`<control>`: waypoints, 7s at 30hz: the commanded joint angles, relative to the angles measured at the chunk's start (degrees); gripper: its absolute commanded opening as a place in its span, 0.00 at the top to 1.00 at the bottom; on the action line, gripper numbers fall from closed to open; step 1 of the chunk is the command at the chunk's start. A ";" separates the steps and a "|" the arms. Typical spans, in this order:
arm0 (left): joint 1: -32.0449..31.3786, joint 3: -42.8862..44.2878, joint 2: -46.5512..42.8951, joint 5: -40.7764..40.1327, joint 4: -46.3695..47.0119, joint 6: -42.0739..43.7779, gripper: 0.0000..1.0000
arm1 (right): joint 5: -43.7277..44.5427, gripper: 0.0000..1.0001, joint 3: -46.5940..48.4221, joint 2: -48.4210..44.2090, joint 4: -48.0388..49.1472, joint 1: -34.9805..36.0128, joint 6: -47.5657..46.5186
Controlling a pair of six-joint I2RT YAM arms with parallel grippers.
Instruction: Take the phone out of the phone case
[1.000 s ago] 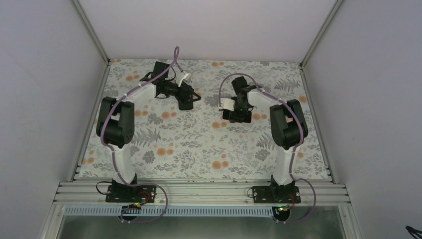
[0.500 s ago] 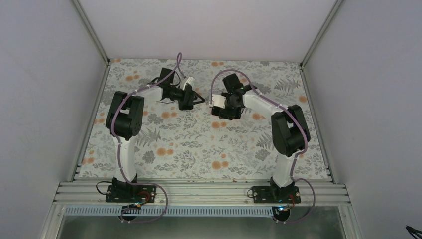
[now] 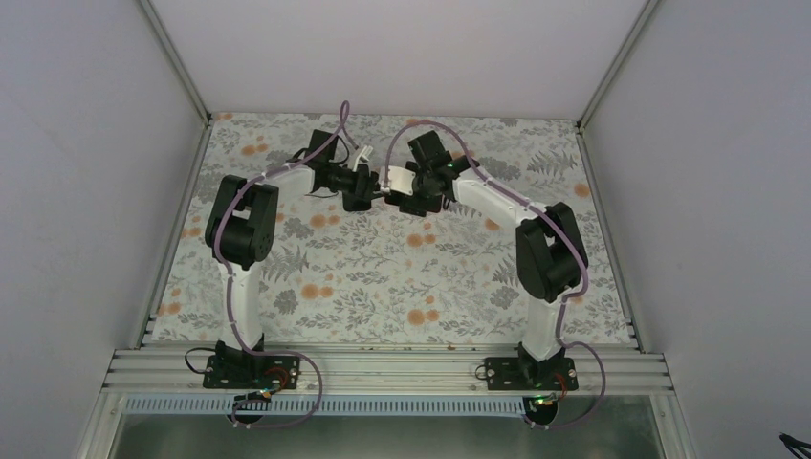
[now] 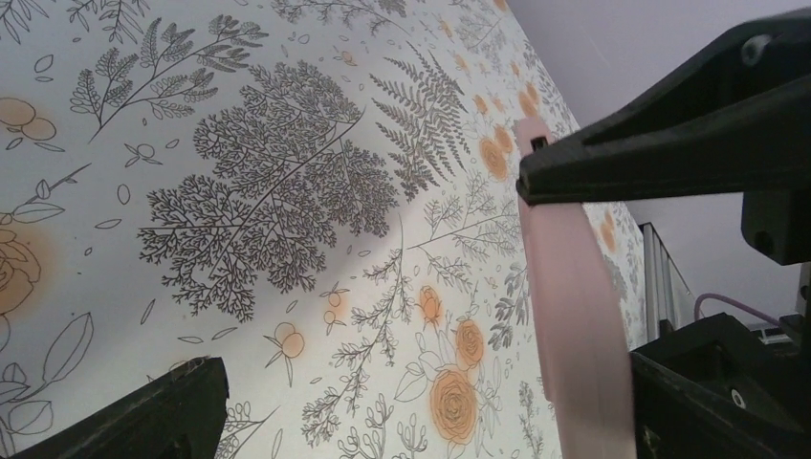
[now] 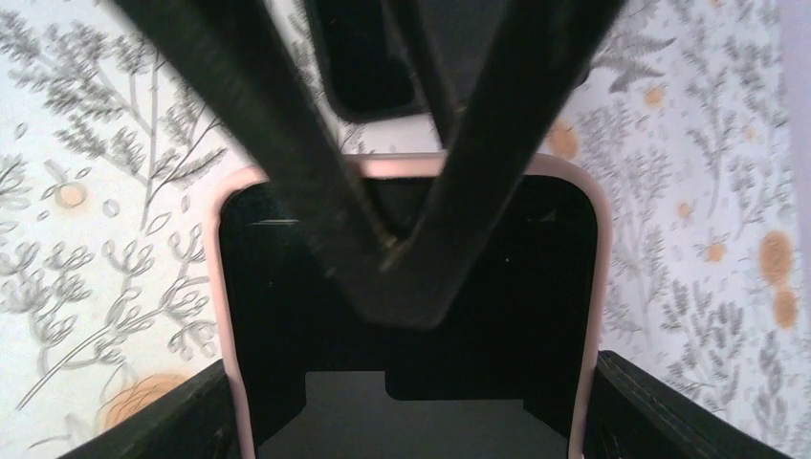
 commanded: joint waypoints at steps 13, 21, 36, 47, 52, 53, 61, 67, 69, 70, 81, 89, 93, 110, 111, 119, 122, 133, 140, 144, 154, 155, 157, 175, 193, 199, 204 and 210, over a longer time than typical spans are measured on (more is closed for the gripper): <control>-0.43 2.07 0.02 4.80 0.80 -0.81 0.27 | 3.25 0.29 4.60 3.64 7.14 2.82 2.51; -0.72 2.10 0.56 6.24 -0.82 0.75 0.57 | 4.64 0.30 4.69 4.30 8.71 3.00 2.64; -0.81 8.61 0.55 5.22 -8.78 9.35 0.95 | 1.85 0.00 4.45 3.30 3.27 3.64 2.92; -0.67 12.38 -5.30 -4.15 -25.49 34.65 0.98 | -16.95 0.00 4.25 -6.52 -14.41 -3.80 -0.89; -0.61 3.02 -14.36 -9.27 -21.42 40.35 0.98 | -20.96 0.00 -1.09 -10.06 -16.90 -6.71 -4.66; -0.62 1.38 -16.26 -9.34 -20.83 42.00 0.98 | -22.53 0.00 -2.23 -10.87 -16.92 -7.35 -5.58; -0.67 -11.21 -30.91 -7.76 -14.80 52.19 0.97 | -30.62 0.00 -4.51 -8.71 -18.67 -10.60 -12.05; -0.87 -16.14 -34.45 -8.10 -14.46 57.76 0.95 | -32.58 0.01 -1.67 -6.12 -19.96 -10.89 -13.29; -1.04 -17.12 -34.85 -7.53 -14.77 59.32 0.94 | -32.36 0.02 -1.03 -5.14 -19.69 -10.89 -13.33; -1.27 -17.56 -34.95 -7.39 -14.73 59.73 0.94 | -32.14 0.03 -0.76 -4.68 -19.56 -10.89 -13.29; -4.16 -15.09 -32.61 -5.93 -21.65 66.09 0.96 | -29.24 0.06 1.82 -1.50 -16.31 -10.81 -12.16; -5.65 -14.78 -31.97 -6.25 -22.81 67.33 0.98 | -26.71 0.08 1.45 -0.50 -14.70 -10.90 -12.09; -6.17 -14.34 -31.71 -7.00 -24.38 68.33 0.98 | -25.95 0.09 1.63 -0.16 -14.29 -10.89 -12.01; -10.34 -13.06 -29.68 -6.16 -30.58 70.99 0.98 | -18.02 0.20 3.42 0.08 -0.09 -11.66 -2.49; -10.48 -12.90 -29.51 -5.98 -30.86 71.04 0.98 | -17.58 0.20 3.60 0.19 0.45 -11.76 -2.35; -10.69 -11.79 -28.30 -4.65 -30.00 69.83 0.98 | -17.43 0.20 3.95 0.91 2.04 -11.84 -1.91; -10.71 -11.32 -27.12 -4.62 -27.68 67.81 0.98 | -21.38 0.20 4.23 0.26 -1.31 -10.85 -3.23; -10.71 -8.71 -22.45 4.10 -23.57 61.87 0.98 | -19.41 0.25 3.22 -4.02 3.26 -7.96 6.15; -10.80 -7.60 -21.12 8.55 -21.88 58.62 0.98 | -26.88 0.23 4.95 -3.79 -0.40 -5.57 4.91; -10.71 -8.51 -21.49 8.84 -19.23 56.91 0.98 | -36.40 0.20 6.43 -3.71 -5.54 -3.60 2.00; -10.42 -7.48 -22.34 9.65 -13.35 52.50 0.98 | -47.98 0.16 10.35 0.48 -17.22 0.49 -3.09; -10.30 -7.25 -22.55 9.58 -12.95 52.14 0.98 | -48.34 0.17 10.42 1.07 -17.88 0.68 -3.41; -10.13 -6.47 -22.72 9.52 -12.79 51.83 0.98 | -49.12 0.17 10.19 1.92 -18.69 0.80 -3.81; -8.47 -6.55 -25.21 9.71 -1.80 41.86 0.98 | -60.18 0.73 19.62 11.61 -40.30 1.43 -13.57; -5.76 -7.33 -31.79 -16.42 -0.68 48.72 0.27 | -55.77 0.96 10.73 2.27 -35.32 -7.57 -4.29; -5.28 -16.45 -39.85 -26.19 9.30 45.84 0.26 | -54.88 0.96 8.70 2.18 -32.02 -12.93 1.37; -9.12 -24.03 -42.94 -36.35 20.20 42.27 0.26 | -50.04 0.97 10.43 3.76 -17.88 -13.88 20.08; -16.51 -21.70 -39.66 -49.86 24.42 40.68 0.25 | -30.52 0.97 26.06 10.65 -5.30 -13.41 44.21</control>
